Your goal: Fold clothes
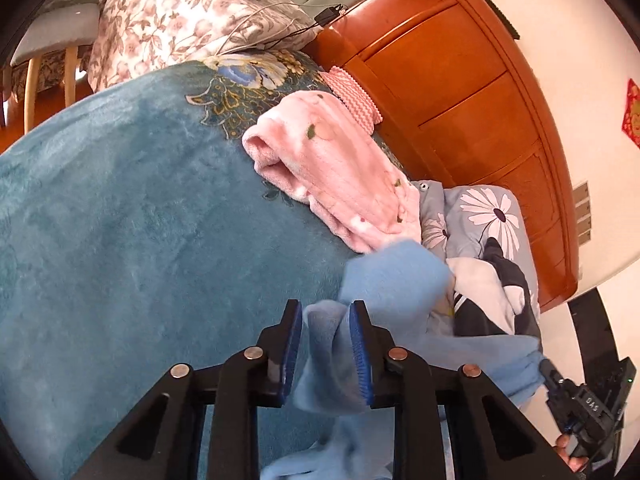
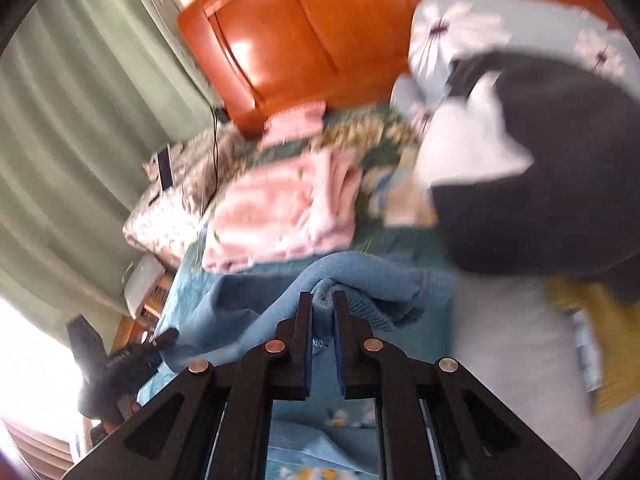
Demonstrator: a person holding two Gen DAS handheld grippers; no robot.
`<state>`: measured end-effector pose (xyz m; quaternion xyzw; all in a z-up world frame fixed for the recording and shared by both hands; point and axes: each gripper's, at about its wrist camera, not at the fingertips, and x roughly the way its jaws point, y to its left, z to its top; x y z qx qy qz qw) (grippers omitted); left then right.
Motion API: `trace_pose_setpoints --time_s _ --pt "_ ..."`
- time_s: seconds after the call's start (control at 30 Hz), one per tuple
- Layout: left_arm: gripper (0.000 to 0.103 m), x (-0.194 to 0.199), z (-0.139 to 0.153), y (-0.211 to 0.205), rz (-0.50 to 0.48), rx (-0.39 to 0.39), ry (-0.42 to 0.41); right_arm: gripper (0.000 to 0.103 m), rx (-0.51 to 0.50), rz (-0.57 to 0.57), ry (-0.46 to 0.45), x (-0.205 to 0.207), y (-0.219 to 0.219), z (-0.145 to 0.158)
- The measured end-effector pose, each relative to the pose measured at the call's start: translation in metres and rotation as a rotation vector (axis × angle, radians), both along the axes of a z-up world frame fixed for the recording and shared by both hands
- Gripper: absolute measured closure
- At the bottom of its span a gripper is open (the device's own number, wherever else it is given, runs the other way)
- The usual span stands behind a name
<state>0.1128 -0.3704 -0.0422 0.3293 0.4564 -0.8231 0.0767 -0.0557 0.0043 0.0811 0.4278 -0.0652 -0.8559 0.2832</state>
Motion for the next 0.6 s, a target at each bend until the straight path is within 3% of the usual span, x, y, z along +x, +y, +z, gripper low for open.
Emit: trace_pose_setpoints --time_s 0.13,0.23,0.4,0.5,0.6 --pt "0.076 0.005 -0.023 0.022 -0.036 0.045 -0.048 0.094 0.165 -0.089 0.059 0.012 0.065 0.011" --pt "0.076 -0.001 -0.041 0.034 -0.059 0.078 -0.107 0.094 0.23 -0.19 -0.036 0.012 0.12 -0.02" --pt "0.069 -0.019 -0.053 0.052 -0.094 0.091 -0.164 0.094 0.234 -0.306 -0.204 0.005 0.172 -0.081" --pt "0.052 -0.031 -0.058 0.048 -0.068 0.137 -0.149 0.094 0.206 -0.316 -0.251 0.002 0.18 -0.093" --pt "0.049 -0.044 -0.067 0.039 -0.024 0.207 -0.134 0.094 0.204 -0.301 -0.257 -0.004 0.178 -0.095"
